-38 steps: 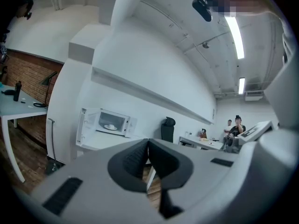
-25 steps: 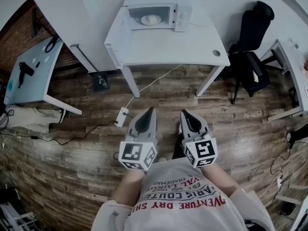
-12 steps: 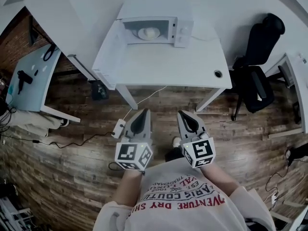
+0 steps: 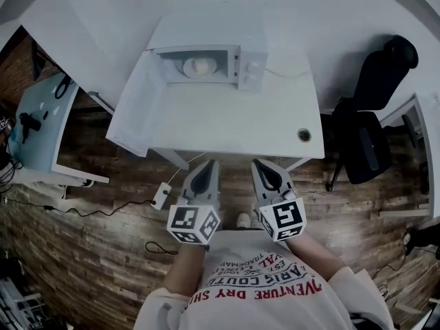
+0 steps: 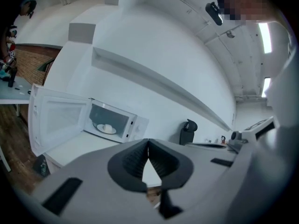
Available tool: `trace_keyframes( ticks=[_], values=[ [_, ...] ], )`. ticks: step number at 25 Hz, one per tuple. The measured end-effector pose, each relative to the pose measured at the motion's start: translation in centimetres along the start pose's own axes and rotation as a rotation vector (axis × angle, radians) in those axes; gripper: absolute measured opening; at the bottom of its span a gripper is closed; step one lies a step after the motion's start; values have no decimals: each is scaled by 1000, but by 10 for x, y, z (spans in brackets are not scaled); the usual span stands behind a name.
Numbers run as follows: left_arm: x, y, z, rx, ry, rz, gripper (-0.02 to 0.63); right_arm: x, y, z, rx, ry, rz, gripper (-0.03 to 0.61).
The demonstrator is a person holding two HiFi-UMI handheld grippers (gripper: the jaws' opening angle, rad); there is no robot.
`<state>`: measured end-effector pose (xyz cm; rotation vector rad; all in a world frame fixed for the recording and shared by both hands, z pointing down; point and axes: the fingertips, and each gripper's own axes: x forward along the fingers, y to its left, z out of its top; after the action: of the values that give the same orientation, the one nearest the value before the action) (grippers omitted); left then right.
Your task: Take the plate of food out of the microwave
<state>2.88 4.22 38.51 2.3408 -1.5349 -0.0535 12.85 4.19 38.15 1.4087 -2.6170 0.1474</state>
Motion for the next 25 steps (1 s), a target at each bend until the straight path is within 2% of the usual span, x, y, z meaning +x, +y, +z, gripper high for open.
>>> trace_keyframes(
  ticks=[3,10,16,25],
  values=[
    [22,2,-4,-34,24,1,8,15,-15,-3,16,11,14,3],
    [68,39,5,-55,30,35,8,64,-38,-9,29,45,27,3],
    [125,76,23,-79,26,3,8,124,-62,-2,18,59,-4,3],
    [211,157,64,-97,57,-44,8,230,-87,26,26,68,-60,3]
  ],
)
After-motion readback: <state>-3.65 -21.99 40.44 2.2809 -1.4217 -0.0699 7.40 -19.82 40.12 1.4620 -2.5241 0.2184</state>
